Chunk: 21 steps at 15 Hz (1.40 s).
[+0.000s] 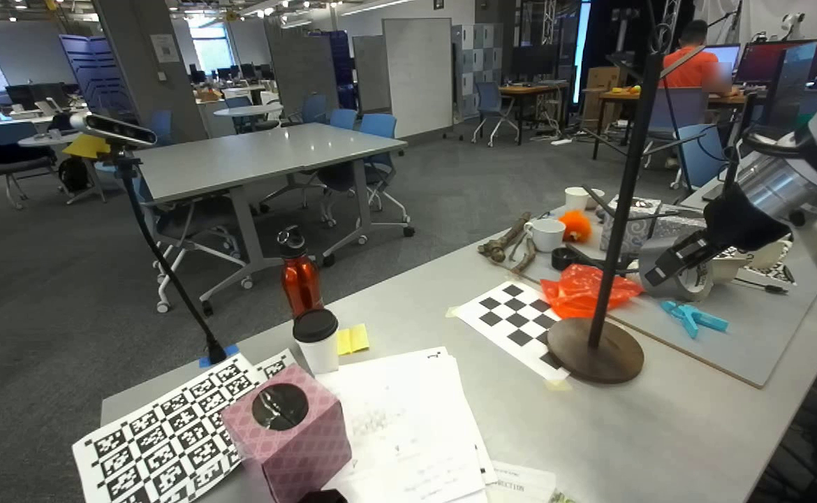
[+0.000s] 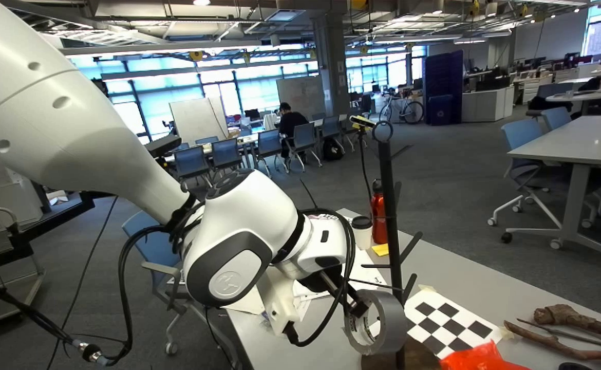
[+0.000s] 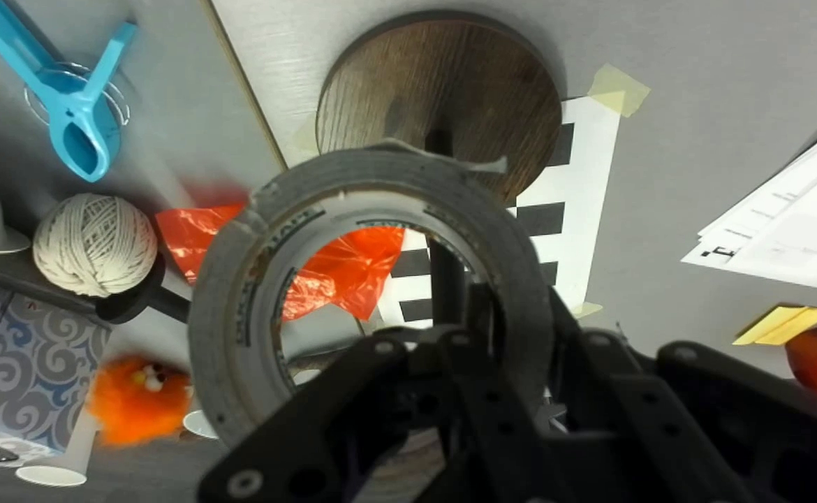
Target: Place the peg on the table, hang the gray masking tape on the stand, then put it on the table
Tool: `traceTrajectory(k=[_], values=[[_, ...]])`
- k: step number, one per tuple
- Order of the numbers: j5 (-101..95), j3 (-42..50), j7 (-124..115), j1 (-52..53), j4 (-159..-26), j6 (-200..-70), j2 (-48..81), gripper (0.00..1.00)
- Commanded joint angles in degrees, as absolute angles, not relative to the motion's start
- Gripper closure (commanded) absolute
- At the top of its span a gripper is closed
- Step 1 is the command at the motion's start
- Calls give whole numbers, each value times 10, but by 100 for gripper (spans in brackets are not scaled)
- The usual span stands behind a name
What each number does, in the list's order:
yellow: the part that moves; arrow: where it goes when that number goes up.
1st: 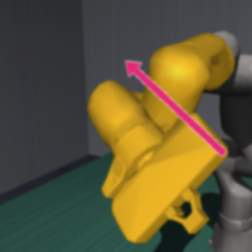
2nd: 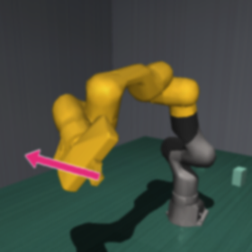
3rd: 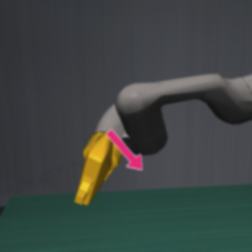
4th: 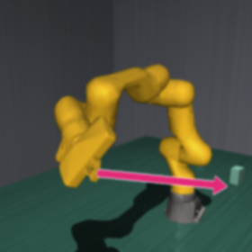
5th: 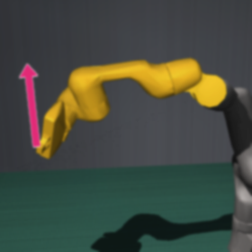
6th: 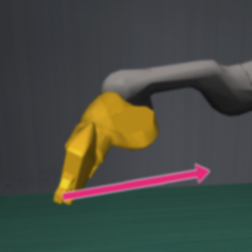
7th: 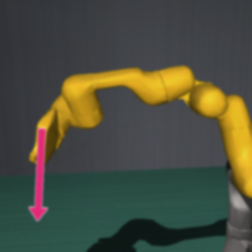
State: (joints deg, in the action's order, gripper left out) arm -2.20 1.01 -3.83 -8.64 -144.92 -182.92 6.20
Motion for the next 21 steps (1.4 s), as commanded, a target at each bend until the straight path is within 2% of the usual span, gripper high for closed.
traceTrajectory(k=[1,12,21], values=[[-18,27,-17,-72,-1477,-1828,22,95],[-49,26,-18,-84,-1545,-1815,-25,95],[-104,21,-35,-73,-1512,-1792,29,95]])
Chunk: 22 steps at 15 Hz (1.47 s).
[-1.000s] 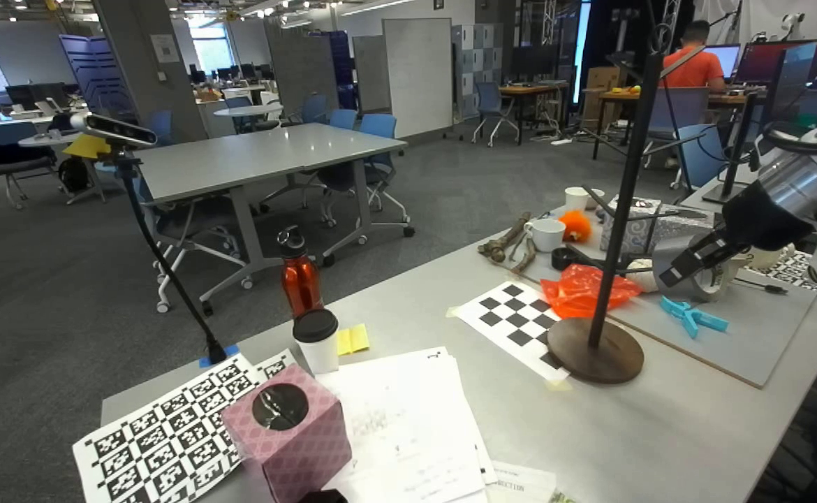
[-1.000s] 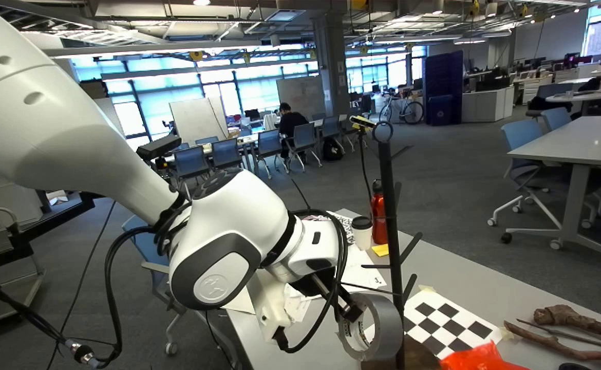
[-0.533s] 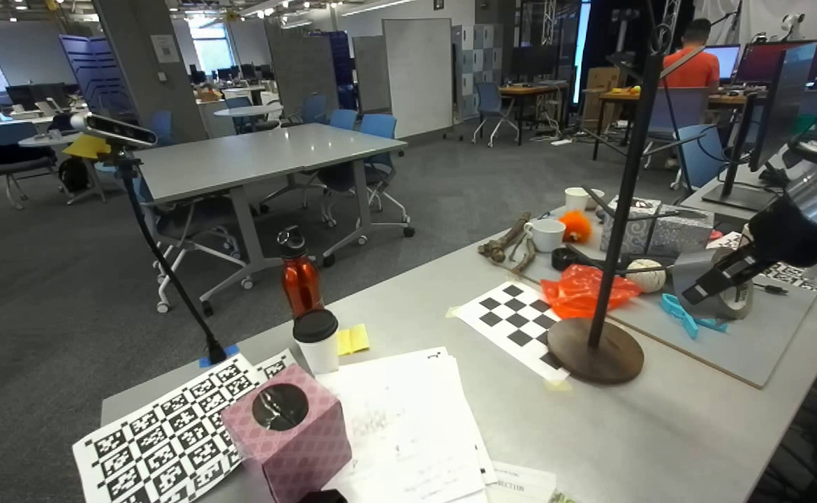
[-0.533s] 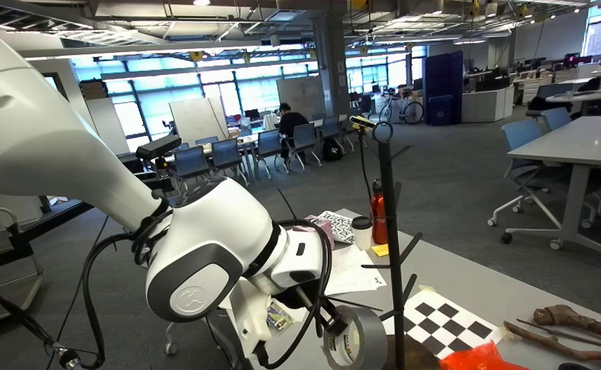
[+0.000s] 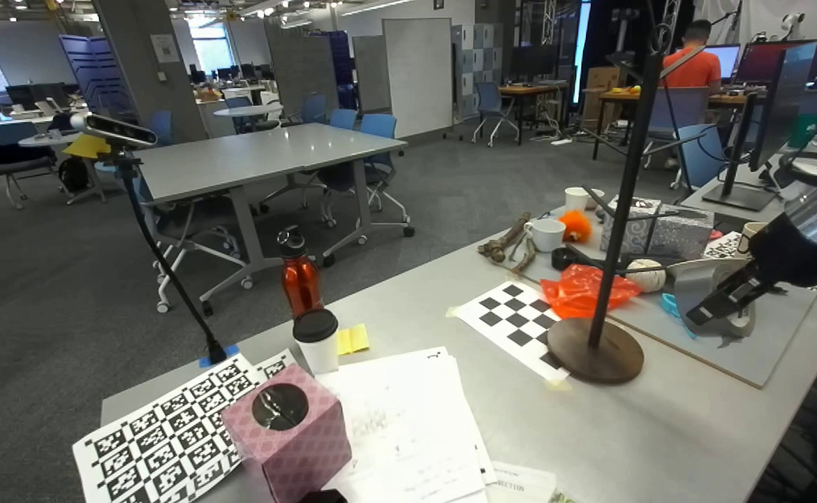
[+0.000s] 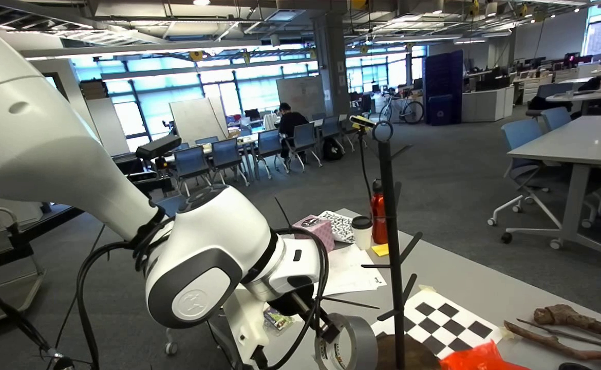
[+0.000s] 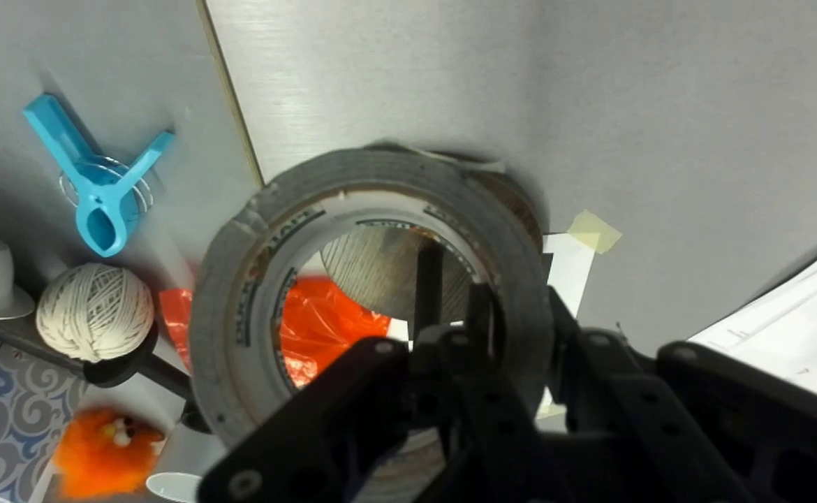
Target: Place the peg on the table, hang the gray masking tape on the stand, then put it on the table
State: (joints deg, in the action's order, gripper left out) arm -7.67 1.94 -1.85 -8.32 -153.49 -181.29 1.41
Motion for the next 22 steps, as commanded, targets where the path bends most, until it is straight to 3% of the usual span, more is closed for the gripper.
traceTrajectory(k=[1,7,15,22], values=[[-110,20,-37,-68,-1506,-1787,36,95],[-76,-3,8,-31,-1451,-1751,95,95],[-91,-133,182,-101,-1351,-1709,190,95],[-109,-112,277,-75,-1260,-1654,261,95]])
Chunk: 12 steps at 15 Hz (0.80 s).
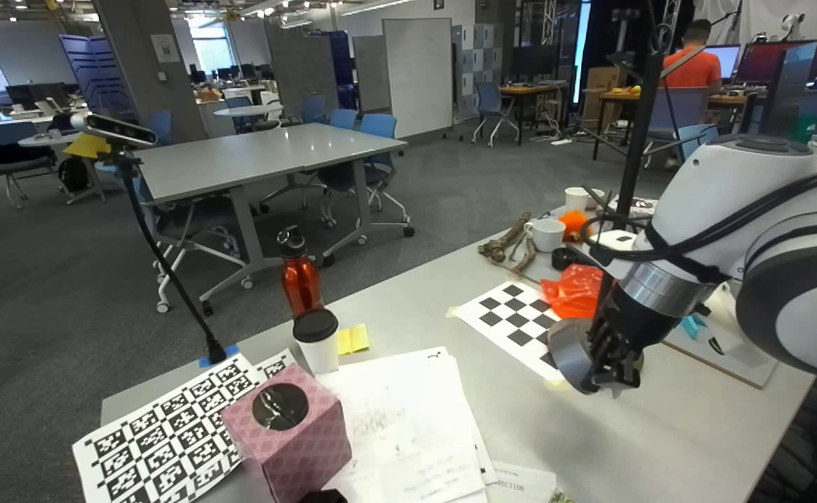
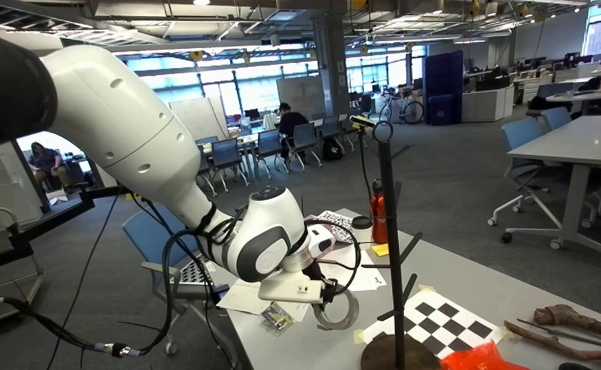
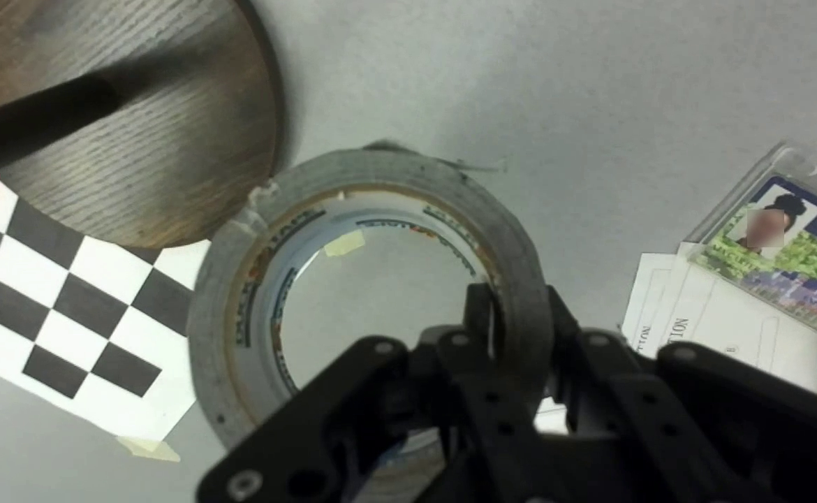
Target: Place the peg on the table, hang the gray masking tape on the stand, then put it on the table
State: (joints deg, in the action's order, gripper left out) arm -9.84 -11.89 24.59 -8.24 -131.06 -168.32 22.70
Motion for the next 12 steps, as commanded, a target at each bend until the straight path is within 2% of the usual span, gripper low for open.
traceTrajectory(k=[1,7,8,9,12], values=[[-112,-109,281,-72,-1252,-1649,268,95],[-119,-98,285,-63,-1221,-1627,299,95],[-117,-98,284,-62,-1218,-1626,302,70],[-115,-101,282,-62,-1215,-1627,305,54],[-110,-106,282,-64,-1210,-1629,309,33]])
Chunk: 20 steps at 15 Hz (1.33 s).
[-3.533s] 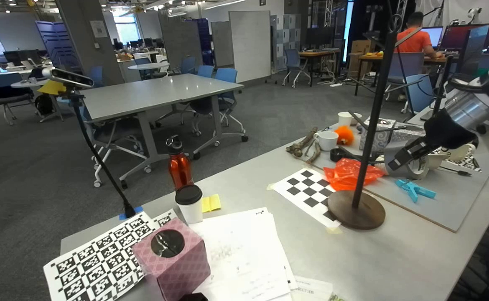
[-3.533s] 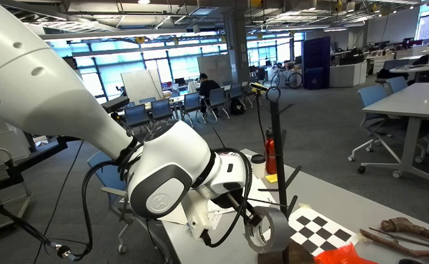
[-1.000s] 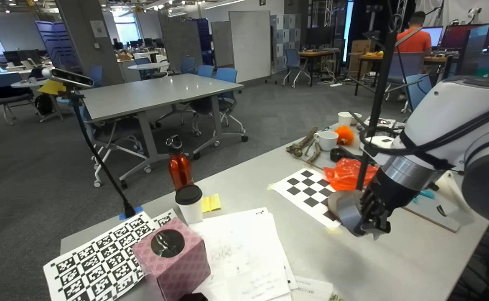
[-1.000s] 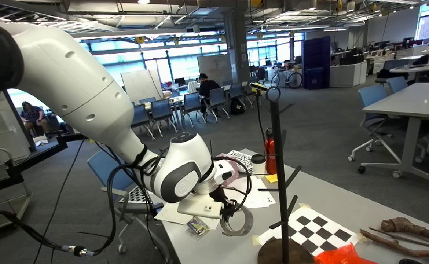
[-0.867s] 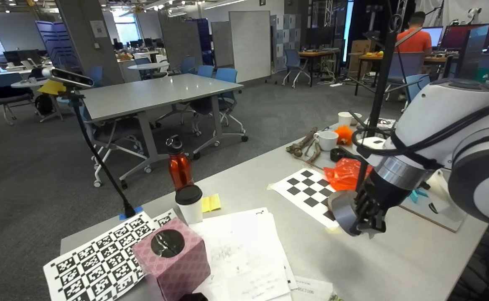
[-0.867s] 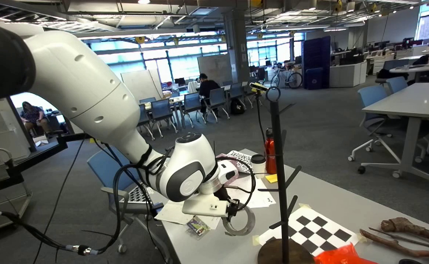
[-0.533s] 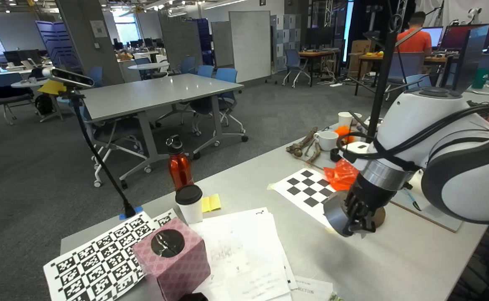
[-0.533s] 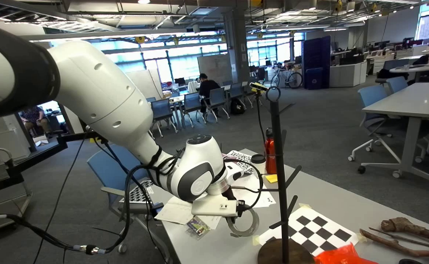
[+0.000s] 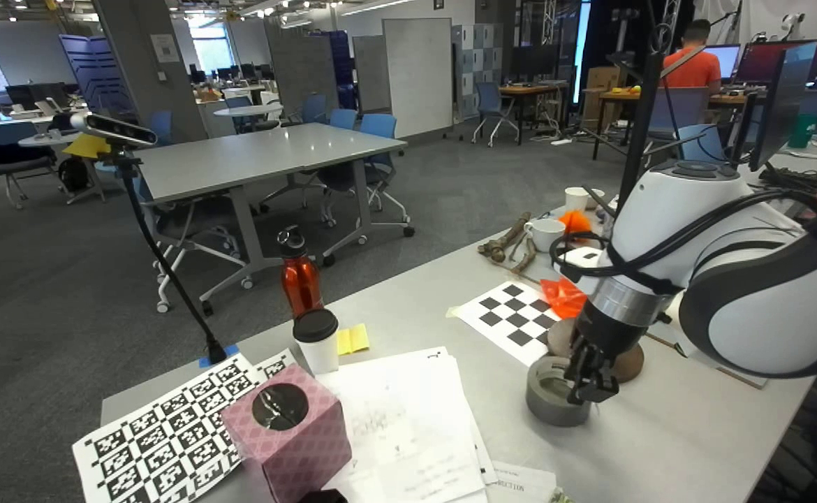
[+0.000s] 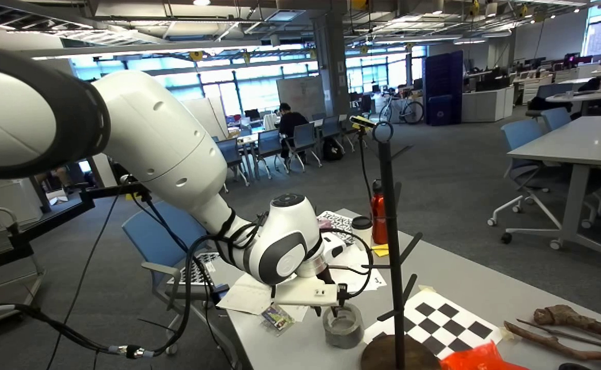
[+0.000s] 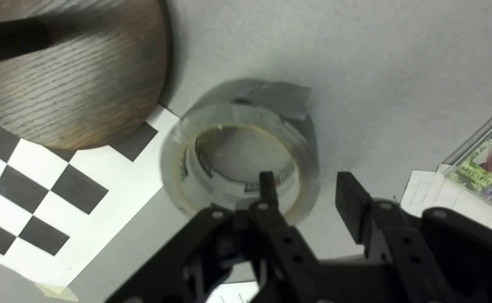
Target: Place the peg on the table, hang the gray masking tape on the stand, then put it on the table
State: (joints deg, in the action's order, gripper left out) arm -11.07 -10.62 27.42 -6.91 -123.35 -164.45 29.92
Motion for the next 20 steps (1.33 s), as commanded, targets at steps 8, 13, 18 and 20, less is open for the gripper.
traceTrajectory(k=[8,13,18,20], values=[[-96,-99,249,-63,-1224,-1646,279,0],[-75,-91,183,-52,-1253,-1663,231,0],[-51,-86,119,-37,-1292,-1691,177,0],[-51,-76,97,-25,-1316,-1711,153,0]])
